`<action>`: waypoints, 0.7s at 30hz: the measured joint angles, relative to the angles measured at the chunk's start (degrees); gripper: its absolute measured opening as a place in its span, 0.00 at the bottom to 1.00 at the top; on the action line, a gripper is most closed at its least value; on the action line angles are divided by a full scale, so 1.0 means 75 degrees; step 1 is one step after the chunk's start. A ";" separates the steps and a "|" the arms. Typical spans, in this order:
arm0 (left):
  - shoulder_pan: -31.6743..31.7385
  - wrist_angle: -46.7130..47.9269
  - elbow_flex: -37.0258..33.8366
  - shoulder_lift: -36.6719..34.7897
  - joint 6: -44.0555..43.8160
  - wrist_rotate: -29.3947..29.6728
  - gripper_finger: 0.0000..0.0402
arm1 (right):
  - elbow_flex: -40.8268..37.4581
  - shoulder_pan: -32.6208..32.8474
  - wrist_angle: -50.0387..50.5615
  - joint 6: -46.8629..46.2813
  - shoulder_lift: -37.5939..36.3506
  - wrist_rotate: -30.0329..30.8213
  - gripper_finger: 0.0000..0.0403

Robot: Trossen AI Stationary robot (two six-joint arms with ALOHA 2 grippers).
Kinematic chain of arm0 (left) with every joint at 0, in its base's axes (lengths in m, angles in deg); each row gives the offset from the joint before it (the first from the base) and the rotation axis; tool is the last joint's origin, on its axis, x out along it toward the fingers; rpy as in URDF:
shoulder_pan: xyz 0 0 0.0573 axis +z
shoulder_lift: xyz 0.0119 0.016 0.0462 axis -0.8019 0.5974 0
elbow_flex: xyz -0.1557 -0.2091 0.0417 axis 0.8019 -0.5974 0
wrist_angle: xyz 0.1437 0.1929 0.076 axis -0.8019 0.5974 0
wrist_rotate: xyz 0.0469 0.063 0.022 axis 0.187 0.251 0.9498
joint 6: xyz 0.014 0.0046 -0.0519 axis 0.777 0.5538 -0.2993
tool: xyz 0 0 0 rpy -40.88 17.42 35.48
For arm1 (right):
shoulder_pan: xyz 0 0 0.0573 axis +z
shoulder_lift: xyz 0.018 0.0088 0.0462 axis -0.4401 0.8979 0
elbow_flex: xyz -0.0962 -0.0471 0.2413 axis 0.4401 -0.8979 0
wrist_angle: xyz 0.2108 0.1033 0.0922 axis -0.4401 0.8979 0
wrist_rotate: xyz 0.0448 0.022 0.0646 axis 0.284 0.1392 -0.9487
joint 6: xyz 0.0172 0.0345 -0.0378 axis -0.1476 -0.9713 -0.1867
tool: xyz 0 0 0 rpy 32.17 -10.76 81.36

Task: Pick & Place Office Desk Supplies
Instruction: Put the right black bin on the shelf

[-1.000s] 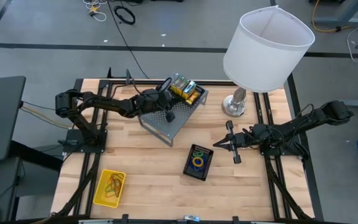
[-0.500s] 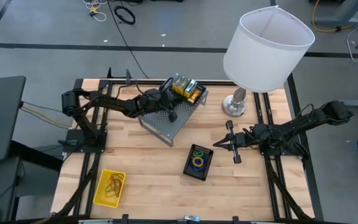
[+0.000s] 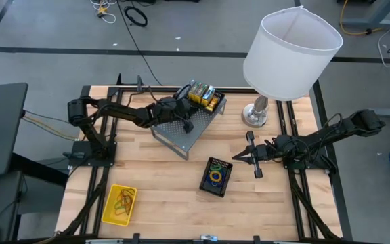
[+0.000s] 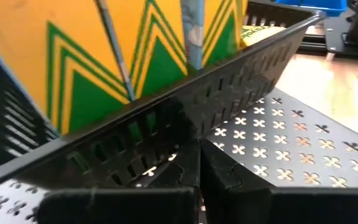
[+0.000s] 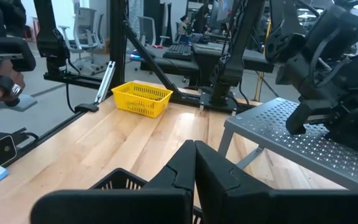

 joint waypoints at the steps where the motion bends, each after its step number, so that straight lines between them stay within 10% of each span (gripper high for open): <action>1: -0.0011 0.0003 0.0000 0.0000 -0.0019 0.0023 0.00 | 0.0000 0.0001 0.0001 -0.0001 0.0000 0.0000 0.04; 21: -0.0638 0.0533 -0.0023 -0.0527 0.0356 0.1397 0.00 | 0.0000 0.0000 0.0006 0.0030 0.0000 -0.0001 0.04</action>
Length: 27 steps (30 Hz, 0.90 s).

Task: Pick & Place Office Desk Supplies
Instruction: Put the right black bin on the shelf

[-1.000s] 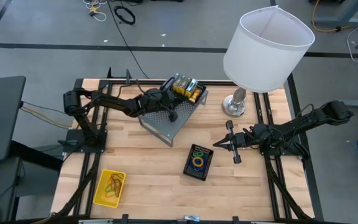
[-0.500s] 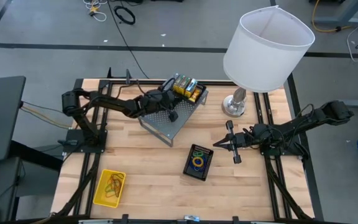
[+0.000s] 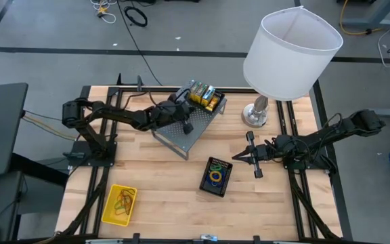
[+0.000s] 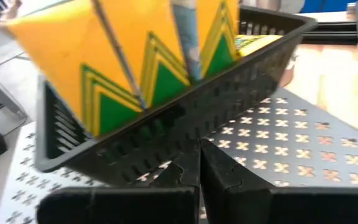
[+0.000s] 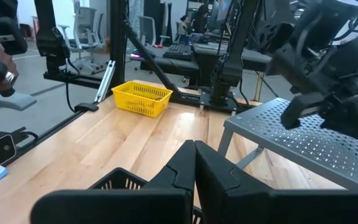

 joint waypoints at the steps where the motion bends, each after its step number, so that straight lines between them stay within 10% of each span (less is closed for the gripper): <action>1: 0.0003 0.0000 0.0000 0.0000 0.0000 0.0023 0.00 | 0.0000 0.0001 0.0000 0.0001 0.0000 0.0001 0.04; 27: 0.0446 0.0009 0.0000 -0.0017 0.0272 0.0184 0.00 | 0.0000 0.0001 -0.0003 -0.0002 0.0000 -0.0002 0.04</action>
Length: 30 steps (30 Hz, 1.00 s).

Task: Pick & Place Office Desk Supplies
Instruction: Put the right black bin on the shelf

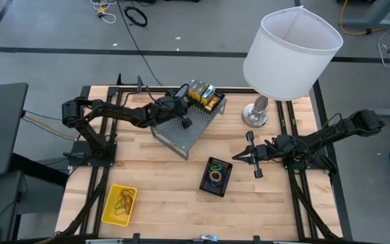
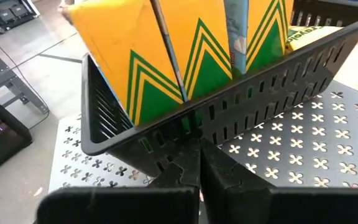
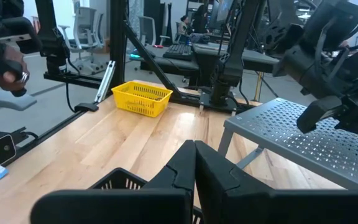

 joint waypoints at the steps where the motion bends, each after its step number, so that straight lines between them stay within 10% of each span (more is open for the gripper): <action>1: 0.0000 0.0000 0.0000 0.0000 -0.0015 -0.0043 0.00 | 0.0000 0.0000 0.0000 0.0000 0.0000 0.0003 0.04; 30: -0.0193 -0.0629 0.0006 0.0000 -0.0280 -0.0570 0.00 | 0.0000 -0.0001 -0.0062 0.0029 0.0000 0.0001 0.04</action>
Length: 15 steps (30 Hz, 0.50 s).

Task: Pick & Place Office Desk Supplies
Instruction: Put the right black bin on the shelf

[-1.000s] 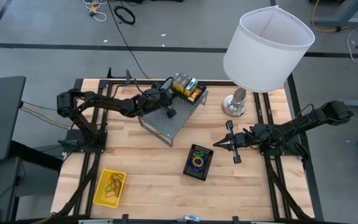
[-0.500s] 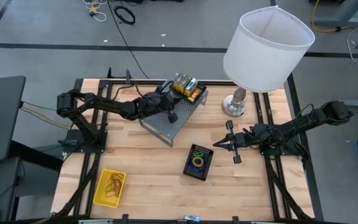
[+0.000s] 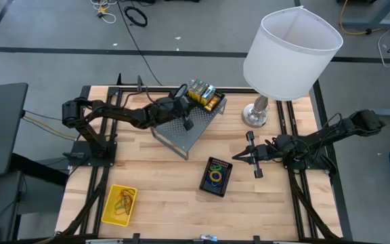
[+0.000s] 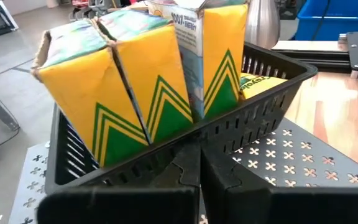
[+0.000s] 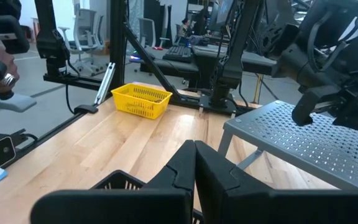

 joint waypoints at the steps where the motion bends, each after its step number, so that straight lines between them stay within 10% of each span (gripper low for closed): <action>1: 0.0016 0.0000 0.0000 0.0001 -0.0009 -0.0057 0.00 | 0.0000 0.0000 0.0001 0.0000 0.0000 0.0000 0.04; 15: 0.0091 0.0006 0.0000 0.0003 -0.0048 -0.0366 0.00 | 0.0000 -0.0002 0.0001 0.0032 0.0000 0.0002 0.04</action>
